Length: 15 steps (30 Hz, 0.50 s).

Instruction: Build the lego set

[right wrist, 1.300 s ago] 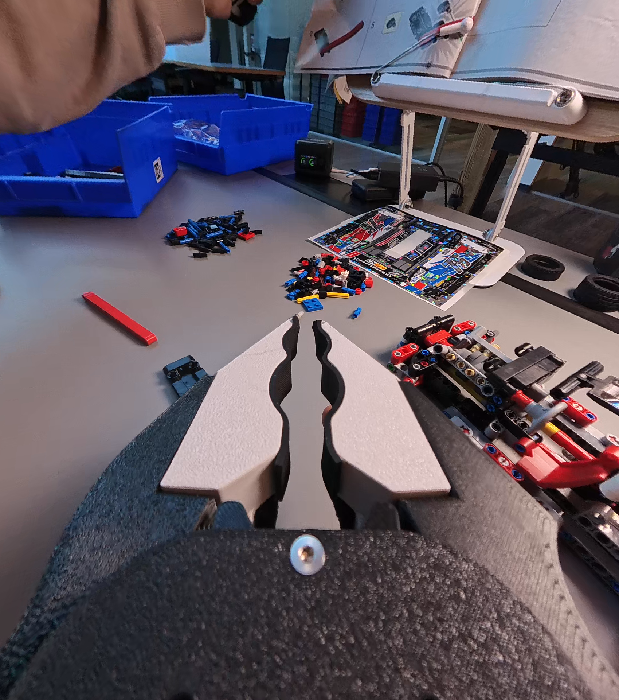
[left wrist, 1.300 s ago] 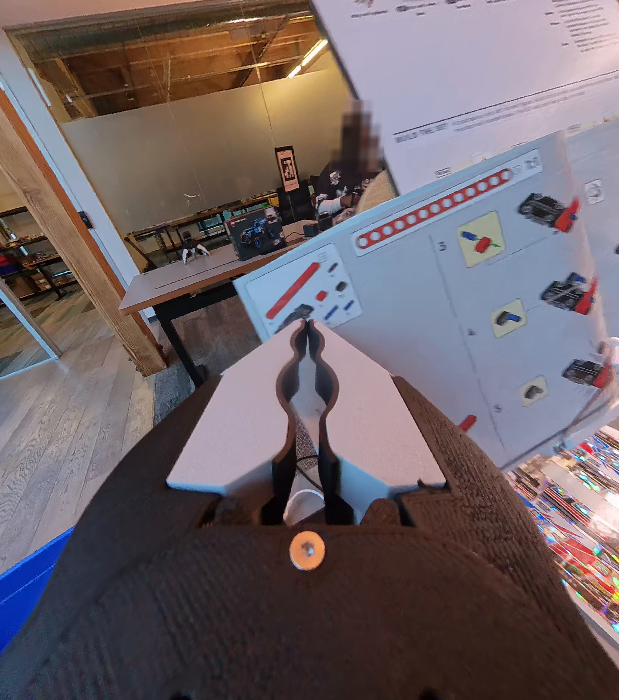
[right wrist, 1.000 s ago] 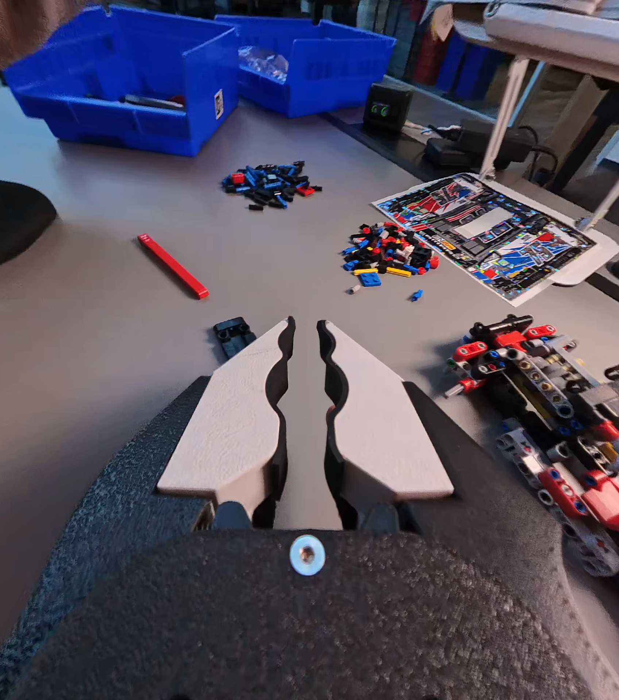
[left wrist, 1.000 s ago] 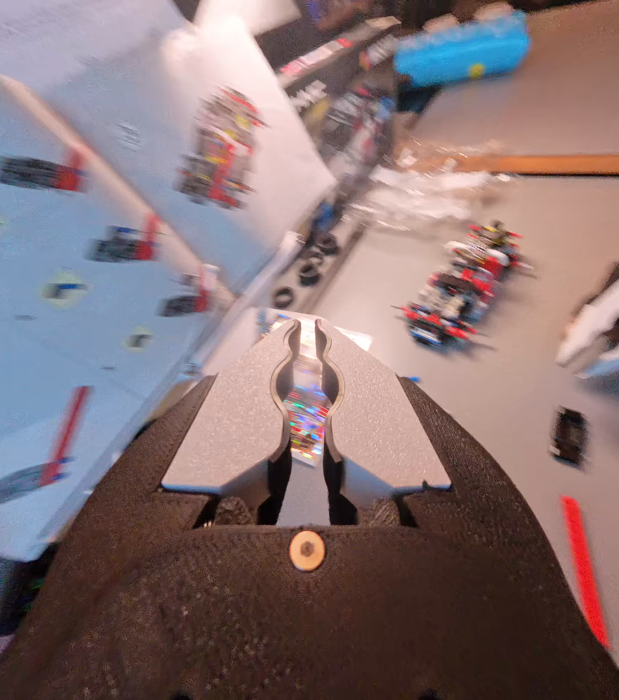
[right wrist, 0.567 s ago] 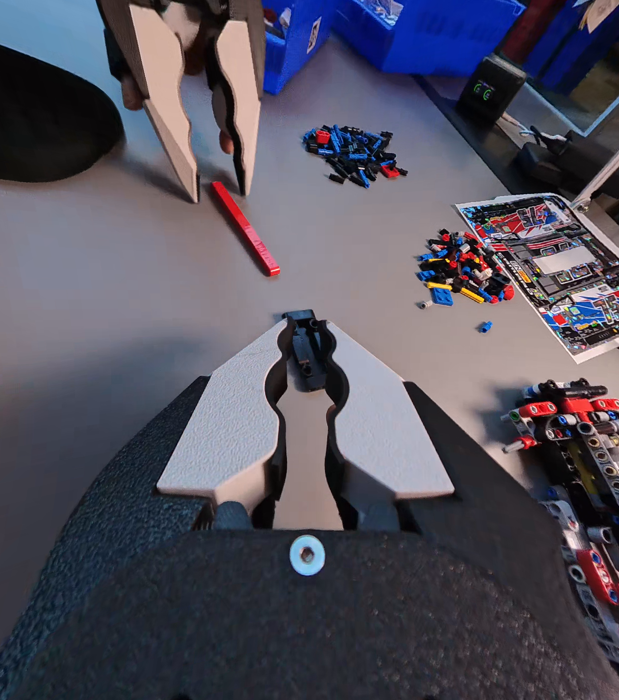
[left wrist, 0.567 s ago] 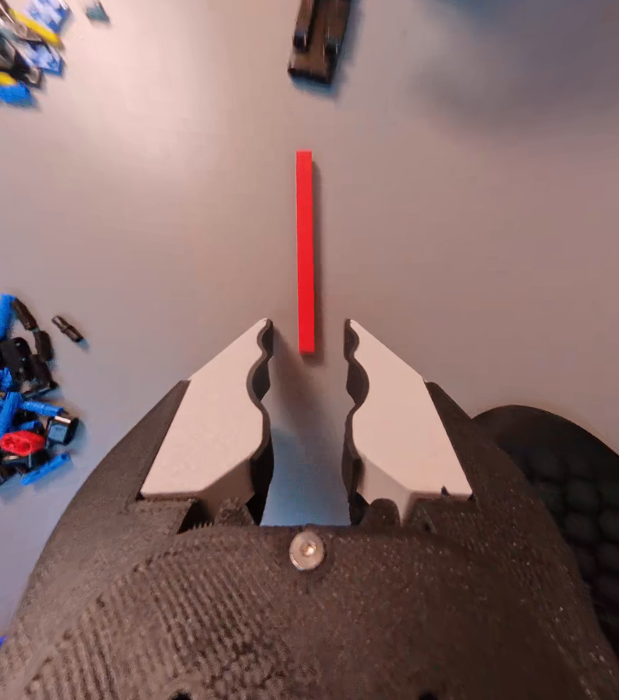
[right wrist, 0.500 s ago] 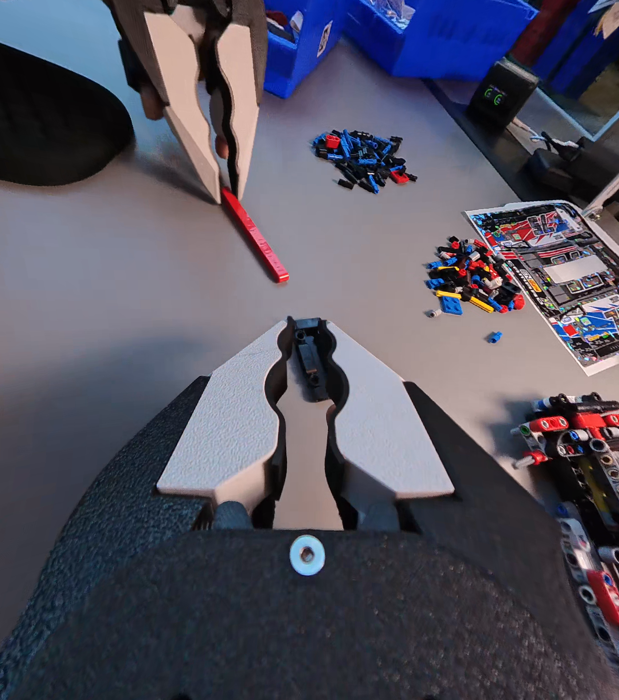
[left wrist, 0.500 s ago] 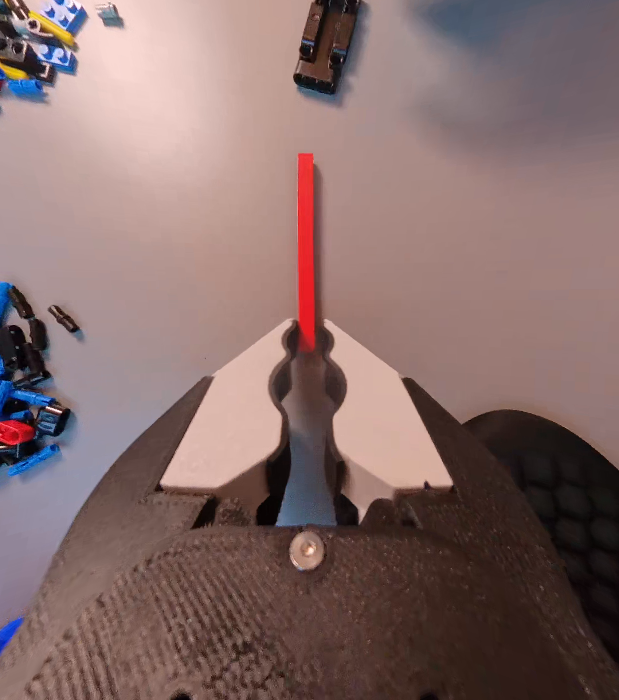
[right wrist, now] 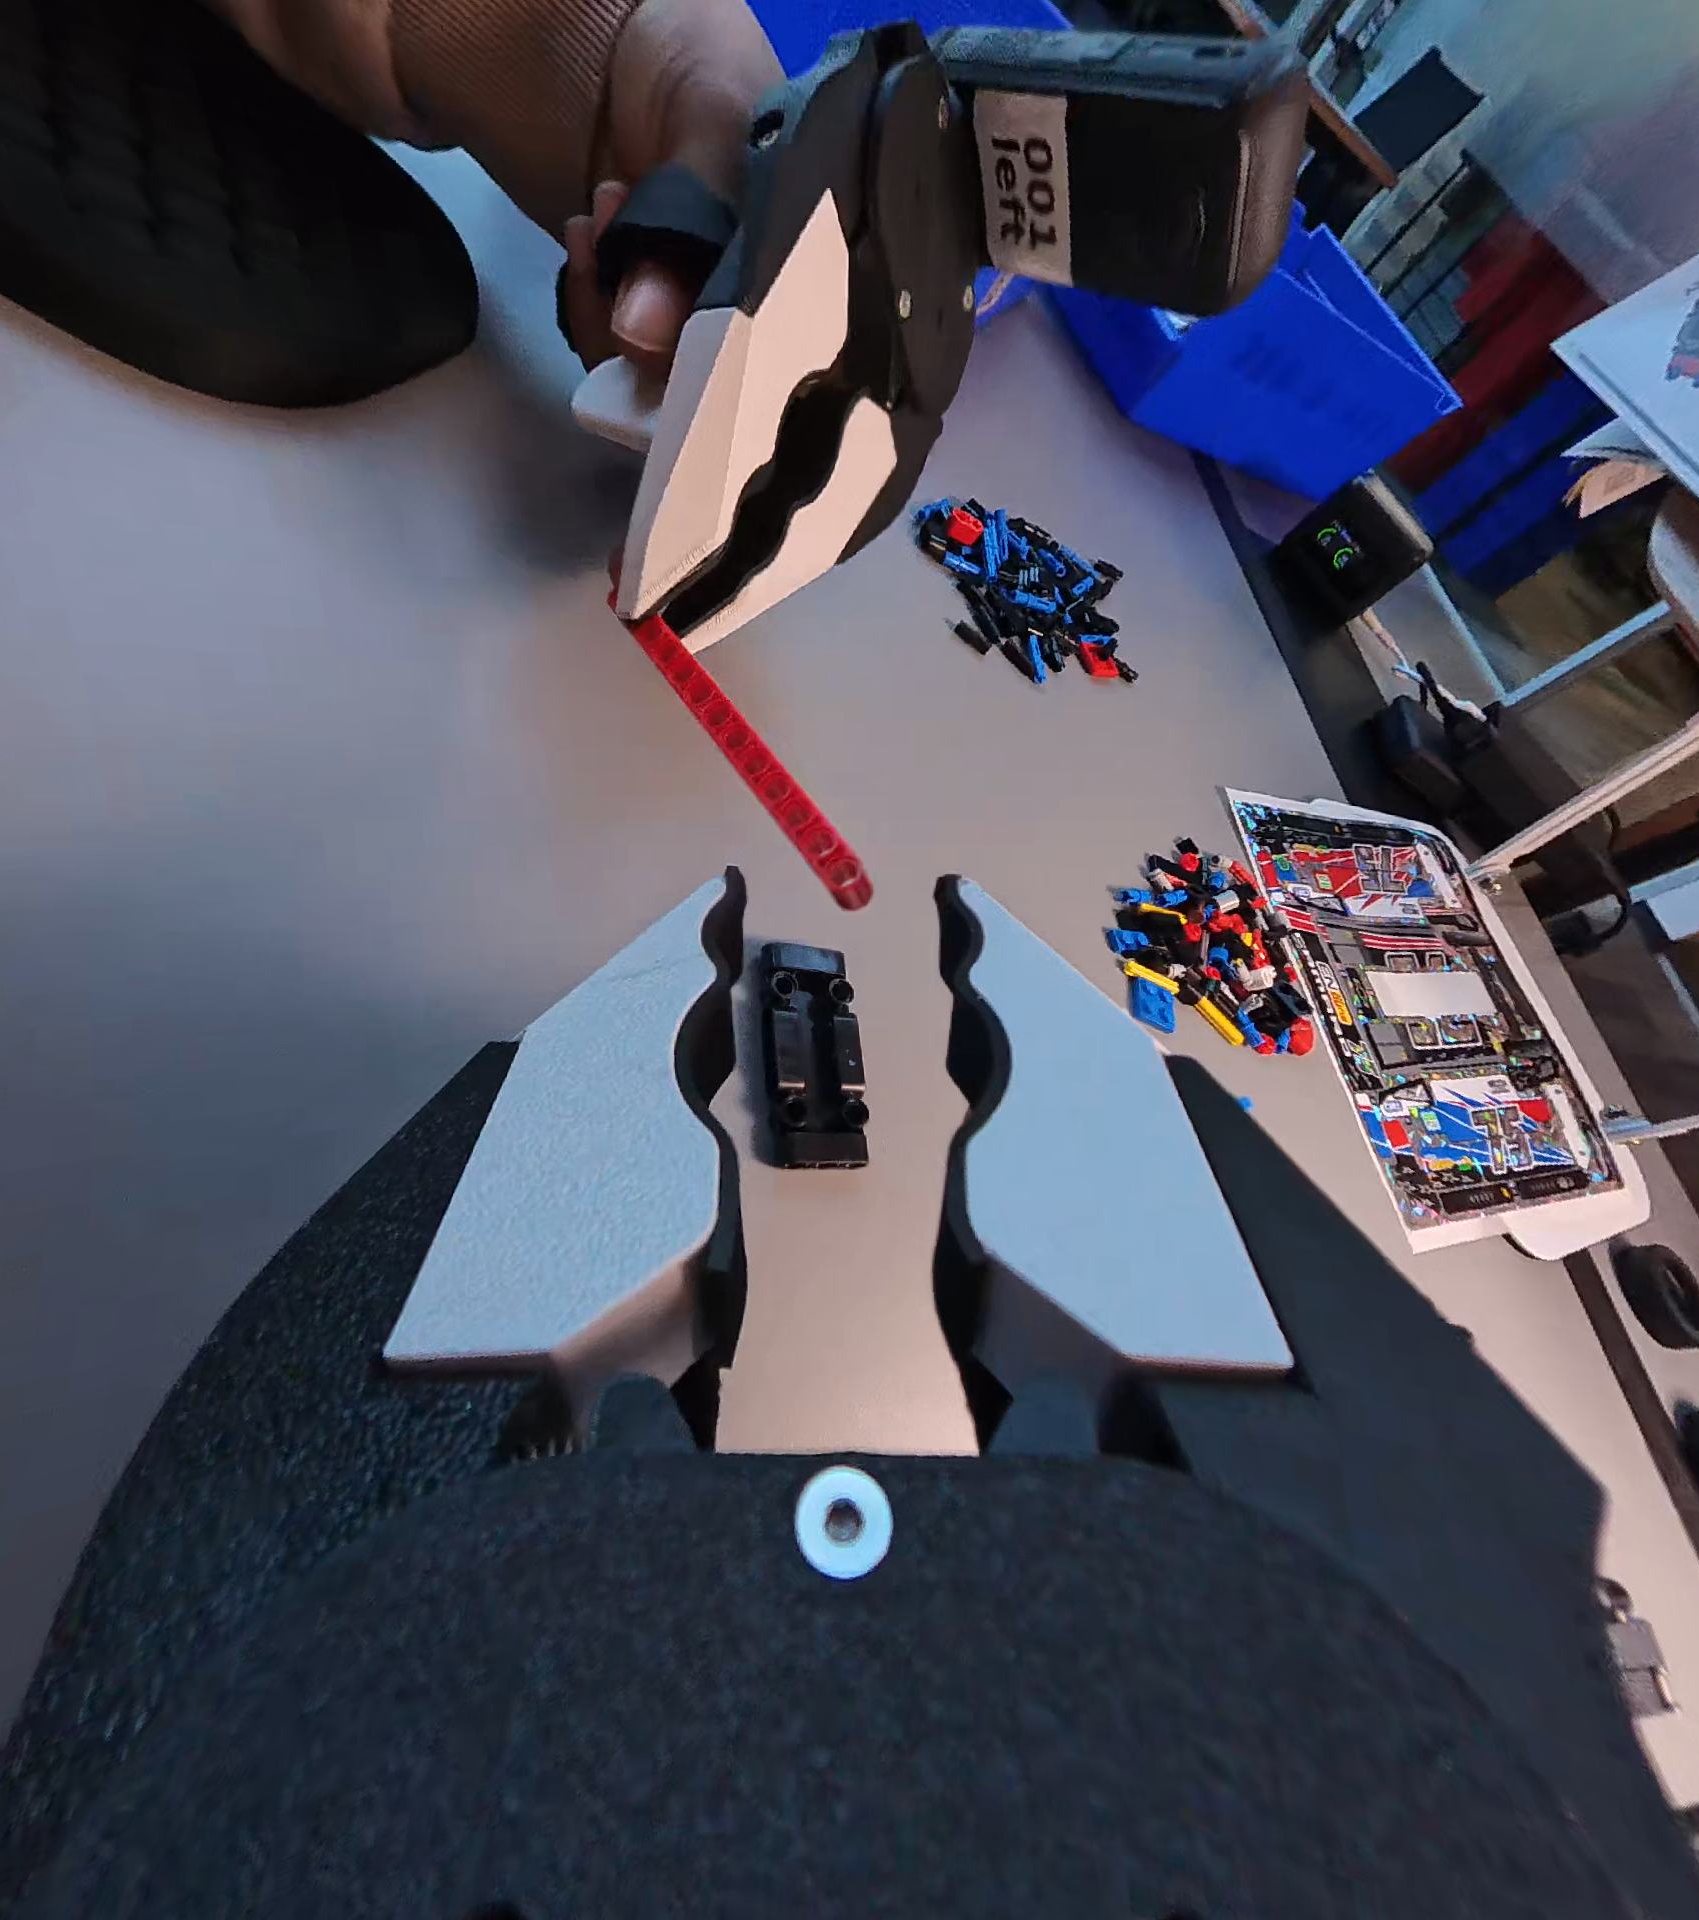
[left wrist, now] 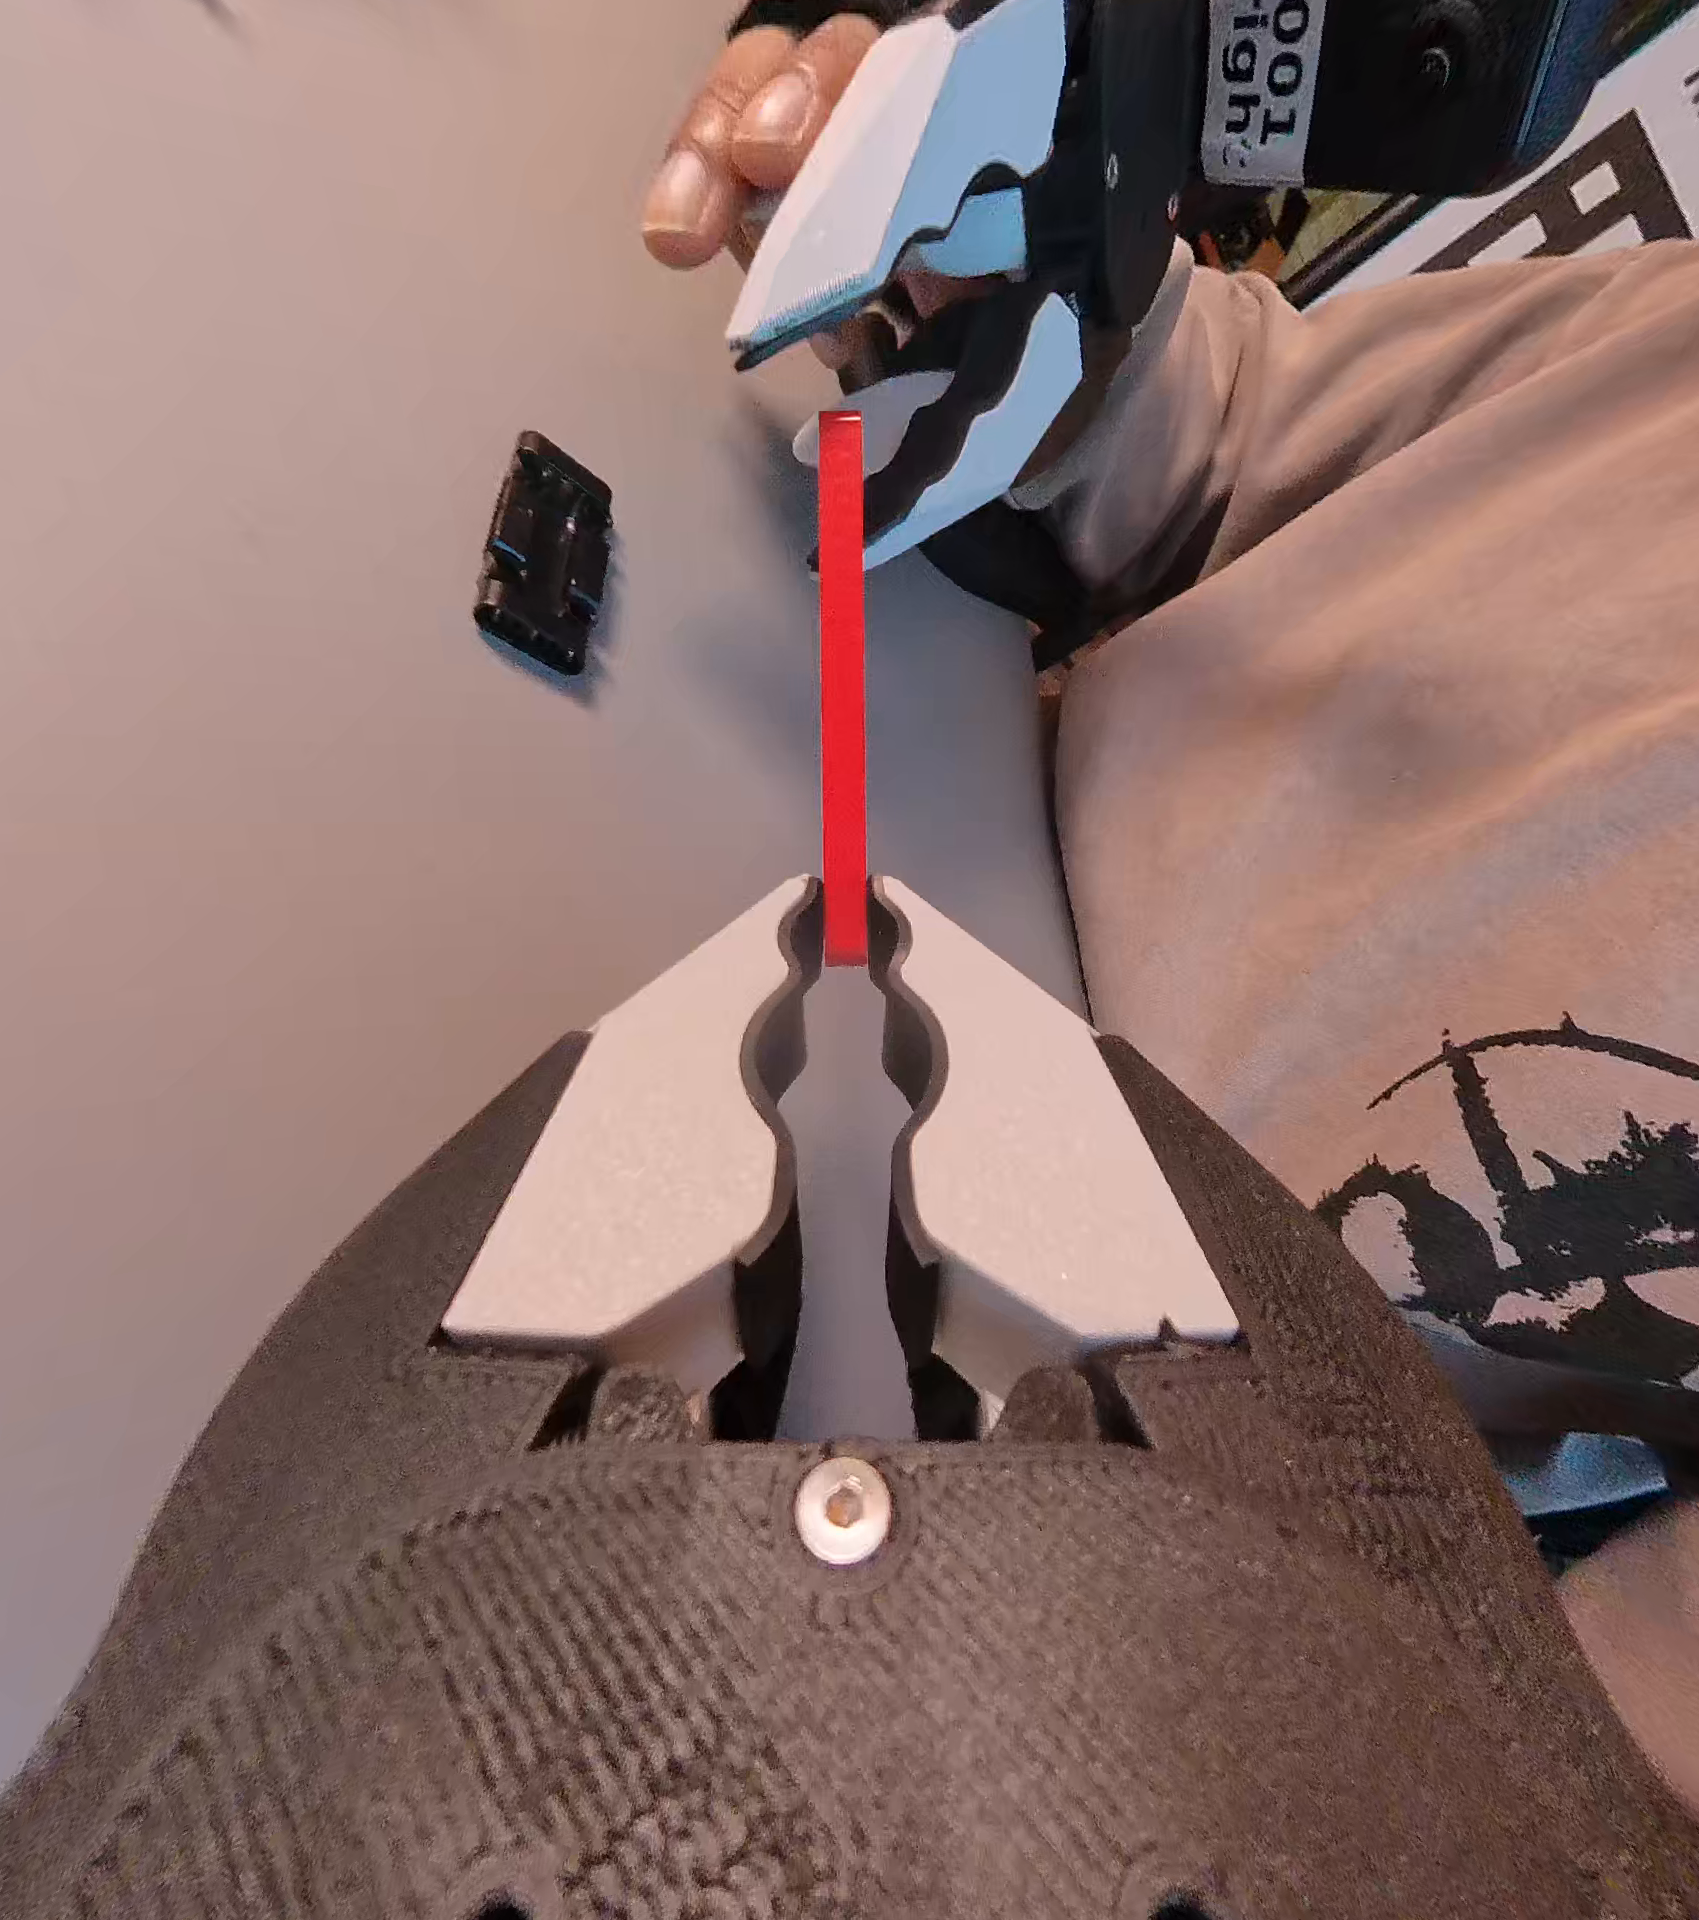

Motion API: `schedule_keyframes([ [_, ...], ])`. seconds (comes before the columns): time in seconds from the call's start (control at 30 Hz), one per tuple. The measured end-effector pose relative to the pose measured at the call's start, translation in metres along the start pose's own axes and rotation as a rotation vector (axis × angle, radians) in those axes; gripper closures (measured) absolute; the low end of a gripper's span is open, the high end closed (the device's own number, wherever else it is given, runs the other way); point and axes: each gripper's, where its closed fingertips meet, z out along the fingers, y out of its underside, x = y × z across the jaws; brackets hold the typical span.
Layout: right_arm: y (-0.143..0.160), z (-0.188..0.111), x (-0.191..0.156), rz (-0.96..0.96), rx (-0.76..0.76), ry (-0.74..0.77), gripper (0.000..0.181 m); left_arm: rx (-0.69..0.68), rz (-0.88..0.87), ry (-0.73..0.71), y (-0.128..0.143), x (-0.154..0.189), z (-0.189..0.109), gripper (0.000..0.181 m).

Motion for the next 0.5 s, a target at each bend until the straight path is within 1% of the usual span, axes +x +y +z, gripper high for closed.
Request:
schedule_keyframes([
  [0.07,-0.001,-0.002,-0.003,-0.02,0.015,-0.016,0.144,-0.02,-0.009,0.037,0.002,0.003,0.005,0.176],
  [0.17,-0.007,-0.005,-0.013,-0.06,0.056,-0.055,0.17,-0.032,-0.021,0.06,0.001,0.004,0.009,0.176],
  [0.2,-0.006,-0.006,-0.014,-0.061,0.049,-0.066,0.171,-0.028,-0.025,0.051,0.0,0.002,0.009,0.176],
  [0.27,0.003,-0.007,-0.013,0.008,0.02,-0.084,0.174,0.044,-0.005,-0.05,-0.011,-0.012,0.005,0.173],
  [0.3,0.002,-0.009,-0.012,0.084,0.051,-0.097,0.177,0.118,0.054,-0.097,-0.023,-0.014,0.001,0.158],
  [0.33,0.002,-0.011,-0.006,0.182,0.087,-0.095,0.177,0.197,0.122,-0.108,-0.035,-0.006,-0.003,0.141],
  [0.37,0.003,-0.013,0.0,0.271,0.112,-0.098,0.177,0.252,0.187,-0.131,-0.044,0.001,-0.004,0.134],
  [0.4,0.003,-0.017,0.005,0.335,0.143,-0.104,0.177,0.269,0.258,-0.186,-0.05,0.004,-0.004,0.13],
  [0.43,0.0,-0.02,0.01,0.385,0.183,-0.109,0.177,0.277,0.345,-0.27,-0.056,0.004,-0.003,0.131],
  [0.47,-0.006,-0.024,0.012,0.421,0.226,-0.125,0.177,0.288,0.429,-0.353,-0.062,0.003,-0.002,0.135],
  [0.5,-0.011,-0.027,0.012,0.446,0.261,-0.153,0.177,0.293,0.489,-0.402,-0.066,0.005,0.0,0.144],
])
